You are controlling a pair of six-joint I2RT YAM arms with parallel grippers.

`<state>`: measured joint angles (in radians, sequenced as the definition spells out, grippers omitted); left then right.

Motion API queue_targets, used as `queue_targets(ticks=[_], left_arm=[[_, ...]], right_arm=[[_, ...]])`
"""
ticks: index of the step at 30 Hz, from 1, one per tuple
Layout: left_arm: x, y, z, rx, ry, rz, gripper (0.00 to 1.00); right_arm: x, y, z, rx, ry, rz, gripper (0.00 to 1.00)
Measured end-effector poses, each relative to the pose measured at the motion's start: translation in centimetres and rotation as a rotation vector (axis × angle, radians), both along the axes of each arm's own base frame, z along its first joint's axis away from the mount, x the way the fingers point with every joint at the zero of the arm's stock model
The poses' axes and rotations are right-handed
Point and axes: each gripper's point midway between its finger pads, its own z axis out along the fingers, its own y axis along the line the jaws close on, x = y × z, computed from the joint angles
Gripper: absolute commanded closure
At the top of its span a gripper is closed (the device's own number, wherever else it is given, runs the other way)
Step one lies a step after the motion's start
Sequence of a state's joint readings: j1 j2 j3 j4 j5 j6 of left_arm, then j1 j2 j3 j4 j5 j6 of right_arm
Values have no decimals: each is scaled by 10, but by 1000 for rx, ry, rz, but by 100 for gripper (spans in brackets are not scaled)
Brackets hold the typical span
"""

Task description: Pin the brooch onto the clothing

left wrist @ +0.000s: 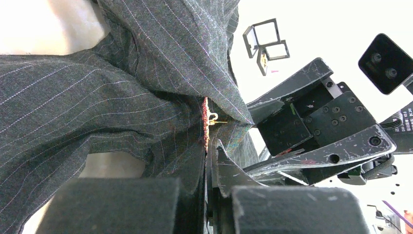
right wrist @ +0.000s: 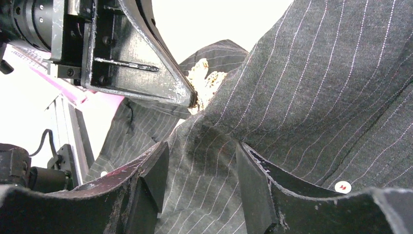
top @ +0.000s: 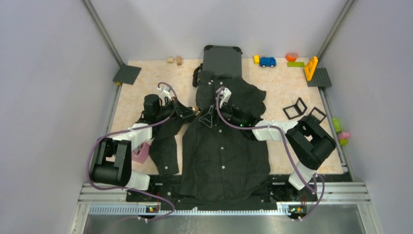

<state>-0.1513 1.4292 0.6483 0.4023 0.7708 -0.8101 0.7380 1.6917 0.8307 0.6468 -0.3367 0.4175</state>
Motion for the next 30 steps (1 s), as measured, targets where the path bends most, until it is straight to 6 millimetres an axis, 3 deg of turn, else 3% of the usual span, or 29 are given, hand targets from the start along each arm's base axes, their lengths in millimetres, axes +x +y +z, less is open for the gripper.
queue_targets(ticks=[4,9,13,19,30], left_arm=[[0,0,-1,0,5,-3,100],[-1,-1,-1,-2,7,-8,100],[-2,-2,-3,-5,14,-18,100],[-2,-2,-5,-6,23,-22,100],[-4,-2,-2,-18,19,-38,100]], right_arm=[[0,2,4,17,-2,0,51],[1,9,5,27,1,7,67],[6,16,0,31,10,8,74],[11,21,-8,28,25,5,98],[12,28,-21,34,48,28,100]])
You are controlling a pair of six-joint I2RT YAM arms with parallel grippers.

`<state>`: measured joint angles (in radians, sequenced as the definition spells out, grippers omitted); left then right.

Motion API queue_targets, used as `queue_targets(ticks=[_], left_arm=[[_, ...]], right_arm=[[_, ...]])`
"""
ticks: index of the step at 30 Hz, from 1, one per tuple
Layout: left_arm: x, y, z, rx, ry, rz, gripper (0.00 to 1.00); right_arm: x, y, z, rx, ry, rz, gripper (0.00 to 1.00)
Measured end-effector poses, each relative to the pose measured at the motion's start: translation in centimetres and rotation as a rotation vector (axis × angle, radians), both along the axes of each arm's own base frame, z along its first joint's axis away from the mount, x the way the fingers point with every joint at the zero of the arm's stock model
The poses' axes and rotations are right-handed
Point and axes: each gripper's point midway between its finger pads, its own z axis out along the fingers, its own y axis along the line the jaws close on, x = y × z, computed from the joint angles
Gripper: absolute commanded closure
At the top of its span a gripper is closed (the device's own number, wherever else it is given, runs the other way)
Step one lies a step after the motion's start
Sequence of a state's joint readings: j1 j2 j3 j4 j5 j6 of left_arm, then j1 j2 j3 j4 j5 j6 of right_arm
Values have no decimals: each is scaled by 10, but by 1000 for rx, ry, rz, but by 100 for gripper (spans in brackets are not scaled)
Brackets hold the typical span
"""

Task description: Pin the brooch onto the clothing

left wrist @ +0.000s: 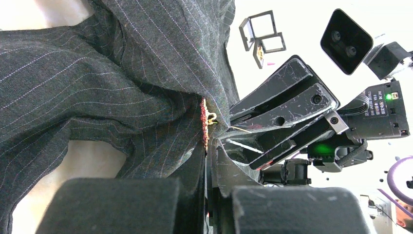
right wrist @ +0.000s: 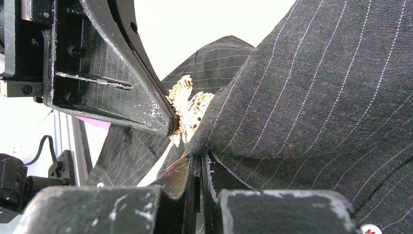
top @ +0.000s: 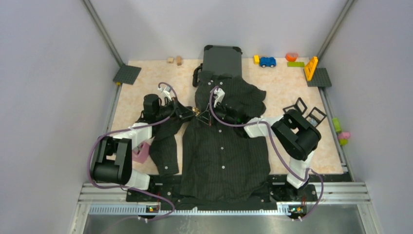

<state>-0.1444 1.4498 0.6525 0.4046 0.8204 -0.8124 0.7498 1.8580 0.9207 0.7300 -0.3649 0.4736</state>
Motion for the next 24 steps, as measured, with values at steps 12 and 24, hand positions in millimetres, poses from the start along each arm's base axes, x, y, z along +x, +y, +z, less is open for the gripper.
queue_targets(ticks=[12,24], left_arm=[[-3,-1,-3,16,-4,-18,100],[-3,-5,-1,18,26,-15,100]], right_arm=[[-2,-2,-3,-7,15,23,77],[-10,-36,34,-29,-53,-31,60]])
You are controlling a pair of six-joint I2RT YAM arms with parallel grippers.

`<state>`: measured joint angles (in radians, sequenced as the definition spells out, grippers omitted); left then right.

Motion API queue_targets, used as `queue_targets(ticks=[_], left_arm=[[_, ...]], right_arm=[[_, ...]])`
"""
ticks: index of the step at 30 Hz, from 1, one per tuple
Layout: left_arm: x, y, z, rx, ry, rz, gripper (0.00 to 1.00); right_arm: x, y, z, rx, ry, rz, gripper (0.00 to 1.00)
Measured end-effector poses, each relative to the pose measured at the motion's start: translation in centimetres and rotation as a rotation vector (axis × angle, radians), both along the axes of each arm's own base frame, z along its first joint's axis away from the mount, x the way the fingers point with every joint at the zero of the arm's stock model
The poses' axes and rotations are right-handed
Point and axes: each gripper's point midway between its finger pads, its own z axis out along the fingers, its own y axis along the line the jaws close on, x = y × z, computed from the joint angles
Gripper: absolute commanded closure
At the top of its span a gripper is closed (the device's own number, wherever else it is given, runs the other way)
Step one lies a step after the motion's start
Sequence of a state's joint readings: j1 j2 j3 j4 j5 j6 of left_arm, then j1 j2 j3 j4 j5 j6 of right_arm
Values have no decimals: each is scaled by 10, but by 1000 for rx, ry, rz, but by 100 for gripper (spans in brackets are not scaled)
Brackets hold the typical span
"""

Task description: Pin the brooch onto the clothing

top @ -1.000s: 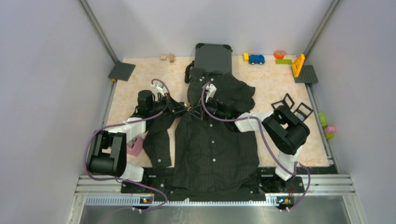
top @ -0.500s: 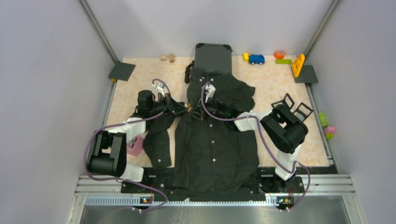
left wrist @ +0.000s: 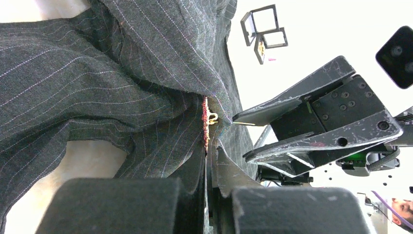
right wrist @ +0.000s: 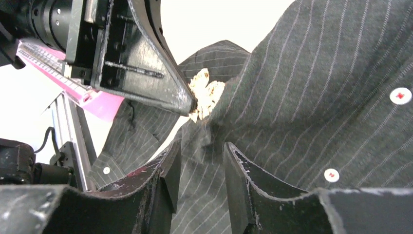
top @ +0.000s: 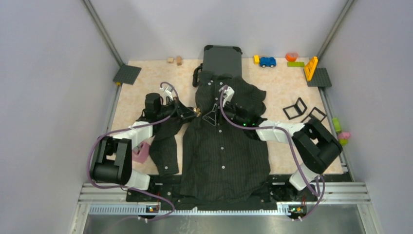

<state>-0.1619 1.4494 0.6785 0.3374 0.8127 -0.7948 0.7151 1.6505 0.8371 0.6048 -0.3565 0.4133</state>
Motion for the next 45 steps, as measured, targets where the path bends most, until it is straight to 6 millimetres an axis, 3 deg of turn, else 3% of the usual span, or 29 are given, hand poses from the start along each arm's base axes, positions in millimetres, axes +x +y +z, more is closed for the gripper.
queue_targets(ticks=[7,12,18,31,39,45], left_arm=[[4,-1,4,-5,9,3,100],[6,-1,2,0,29,4,100],[5,-1,-1,9,48,-1,100],[7,-1,-1,29,37,-20,100],[9,-1,-9,61,48,-41,100],[10,-1,-7,86,26,-69,100]], right_arm=[[4,-23,-9,-42,-14,-53,68],[11,-25,-15,-60,-29,-59,68],[20,-14,-23,-69,-26,-36,70],[33,13,-7,-17,-59,43,77],[32,21,-19,-14,-39,85,78],[31,22,-16,0,-33,92,78]])
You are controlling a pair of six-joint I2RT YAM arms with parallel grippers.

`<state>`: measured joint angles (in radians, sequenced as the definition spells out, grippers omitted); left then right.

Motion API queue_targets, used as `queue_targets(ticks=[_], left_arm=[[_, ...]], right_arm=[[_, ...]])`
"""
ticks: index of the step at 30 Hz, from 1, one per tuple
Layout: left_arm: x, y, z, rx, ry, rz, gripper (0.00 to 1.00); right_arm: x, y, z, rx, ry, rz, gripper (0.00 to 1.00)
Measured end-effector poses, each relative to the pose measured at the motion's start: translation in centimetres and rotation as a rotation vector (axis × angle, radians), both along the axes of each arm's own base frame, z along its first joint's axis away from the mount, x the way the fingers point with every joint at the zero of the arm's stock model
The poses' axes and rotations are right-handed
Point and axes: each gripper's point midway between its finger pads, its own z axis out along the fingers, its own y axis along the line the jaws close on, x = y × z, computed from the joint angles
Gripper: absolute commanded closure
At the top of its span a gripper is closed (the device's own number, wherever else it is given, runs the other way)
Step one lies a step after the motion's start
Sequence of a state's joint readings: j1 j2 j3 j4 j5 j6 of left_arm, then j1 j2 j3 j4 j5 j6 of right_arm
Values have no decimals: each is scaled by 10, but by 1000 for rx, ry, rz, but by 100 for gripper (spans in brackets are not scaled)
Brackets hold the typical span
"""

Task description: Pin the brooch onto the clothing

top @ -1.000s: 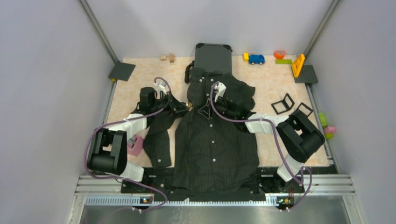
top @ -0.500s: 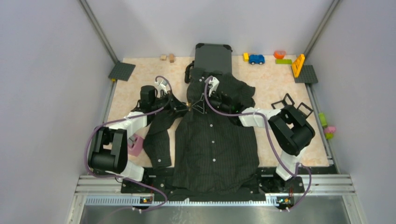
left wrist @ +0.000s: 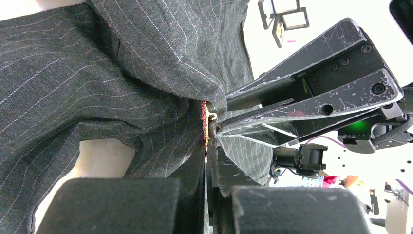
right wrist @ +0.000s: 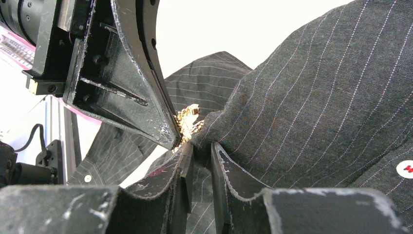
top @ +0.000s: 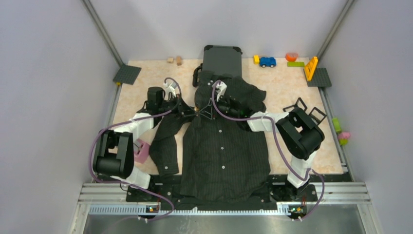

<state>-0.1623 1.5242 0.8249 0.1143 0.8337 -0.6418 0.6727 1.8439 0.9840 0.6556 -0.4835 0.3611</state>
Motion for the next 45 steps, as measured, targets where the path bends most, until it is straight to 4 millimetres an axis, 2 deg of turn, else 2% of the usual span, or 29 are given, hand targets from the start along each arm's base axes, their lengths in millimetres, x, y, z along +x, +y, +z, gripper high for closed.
queue_targets(ticks=[15,25,30,45], left_arm=[[-3,1,-3,35,-40,-41,100],[-5,0,-8,67,-54,-58,100],[-5,0,-10,85,-67,-61,100],[-2,6,-19,170,-77,-21,100]], right_arm=[[5,6,-1,3,12,3,78],[6,13,-3,-20,31,5,81],[8,16,-3,-33,40,3,86],[14,19,-9,-66,60,-44,87]])
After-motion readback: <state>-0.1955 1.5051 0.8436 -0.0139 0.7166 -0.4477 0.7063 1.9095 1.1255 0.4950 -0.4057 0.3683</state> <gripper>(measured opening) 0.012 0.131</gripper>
